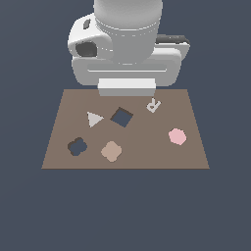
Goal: Insert a designated object into the corresponding slot on a board.
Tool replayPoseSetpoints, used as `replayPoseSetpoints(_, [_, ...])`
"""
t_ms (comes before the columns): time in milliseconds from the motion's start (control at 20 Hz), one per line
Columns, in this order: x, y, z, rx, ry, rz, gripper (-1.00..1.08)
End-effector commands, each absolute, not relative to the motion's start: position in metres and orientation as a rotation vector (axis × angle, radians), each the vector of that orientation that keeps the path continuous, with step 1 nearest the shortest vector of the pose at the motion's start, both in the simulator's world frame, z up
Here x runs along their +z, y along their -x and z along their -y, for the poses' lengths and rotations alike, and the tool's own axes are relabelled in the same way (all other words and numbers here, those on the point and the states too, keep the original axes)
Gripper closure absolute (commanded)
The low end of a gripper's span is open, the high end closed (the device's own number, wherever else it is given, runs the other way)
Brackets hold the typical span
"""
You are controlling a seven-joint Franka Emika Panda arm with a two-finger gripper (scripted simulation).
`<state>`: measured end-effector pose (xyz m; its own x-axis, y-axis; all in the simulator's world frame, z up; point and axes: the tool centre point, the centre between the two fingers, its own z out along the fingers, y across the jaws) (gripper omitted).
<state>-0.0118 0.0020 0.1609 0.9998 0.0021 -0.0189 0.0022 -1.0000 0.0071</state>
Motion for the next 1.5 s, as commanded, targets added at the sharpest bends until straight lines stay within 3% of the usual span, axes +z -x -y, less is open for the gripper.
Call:
replayPoseSetpoints(0, [0.161,0.012,-0.002,-0.030,-3.134,-0.003,-0.92])
replayPoseSetpoints(600, [0.142,-0.008,-0.001,-0.025,-3.130,0.165,-0.92])
replayPoseSetpoints(1450, [0.070,-0.083,0.025,-0.005,-3.026,0.837,-0.92])
